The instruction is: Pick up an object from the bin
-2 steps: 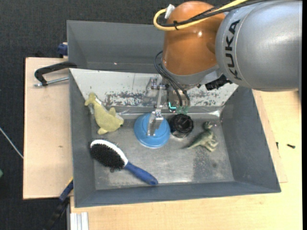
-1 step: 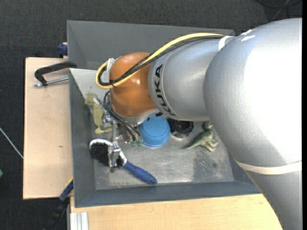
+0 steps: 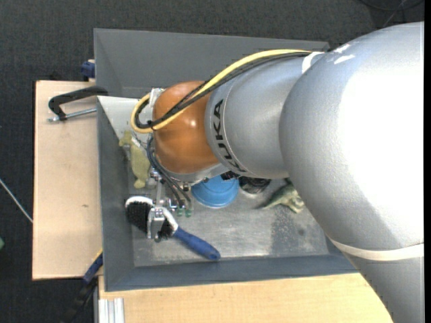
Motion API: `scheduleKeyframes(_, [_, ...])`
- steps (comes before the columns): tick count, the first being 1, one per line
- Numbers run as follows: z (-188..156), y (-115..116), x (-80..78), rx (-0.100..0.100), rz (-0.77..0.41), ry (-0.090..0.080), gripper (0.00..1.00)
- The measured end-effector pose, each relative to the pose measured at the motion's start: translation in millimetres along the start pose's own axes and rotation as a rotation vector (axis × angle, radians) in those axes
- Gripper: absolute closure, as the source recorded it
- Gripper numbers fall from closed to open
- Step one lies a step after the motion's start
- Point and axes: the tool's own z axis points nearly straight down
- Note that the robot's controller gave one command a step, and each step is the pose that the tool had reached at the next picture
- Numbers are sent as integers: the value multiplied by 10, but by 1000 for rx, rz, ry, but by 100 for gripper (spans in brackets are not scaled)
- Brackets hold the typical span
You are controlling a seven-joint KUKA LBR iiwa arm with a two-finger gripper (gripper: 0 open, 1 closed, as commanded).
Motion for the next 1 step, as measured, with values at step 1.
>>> scheduleKeyframes(1, [-62,2,43,0,68,1,0])
